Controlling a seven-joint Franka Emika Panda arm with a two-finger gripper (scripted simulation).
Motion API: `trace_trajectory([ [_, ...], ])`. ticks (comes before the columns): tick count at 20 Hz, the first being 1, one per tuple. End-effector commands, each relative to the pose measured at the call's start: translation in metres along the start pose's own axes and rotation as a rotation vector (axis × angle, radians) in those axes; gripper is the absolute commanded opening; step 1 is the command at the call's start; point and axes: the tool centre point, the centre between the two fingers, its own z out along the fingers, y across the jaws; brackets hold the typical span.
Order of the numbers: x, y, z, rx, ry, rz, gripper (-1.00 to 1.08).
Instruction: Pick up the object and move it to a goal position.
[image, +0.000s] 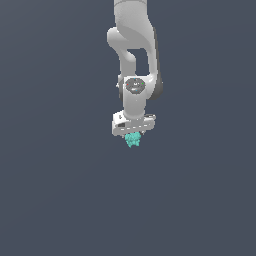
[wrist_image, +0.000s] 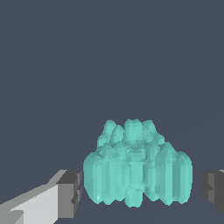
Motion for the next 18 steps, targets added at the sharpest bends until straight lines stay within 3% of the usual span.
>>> trace_trajectory([
  [1, -0.001, 0.0, 0.013, 0.0, -0.001, -0.001, 1.0],
  [9, -0.001, 0.0, 0.032, 0.0, 0.0, -0.002, 1.0],
  [10, -0.001, 0.0, 0.032, 0.0, 0.0, -0.002, -1.0],
  [18, -0.001, 0.0, 0.032, 0.0, 0.0, -0.002, -1.0],
])
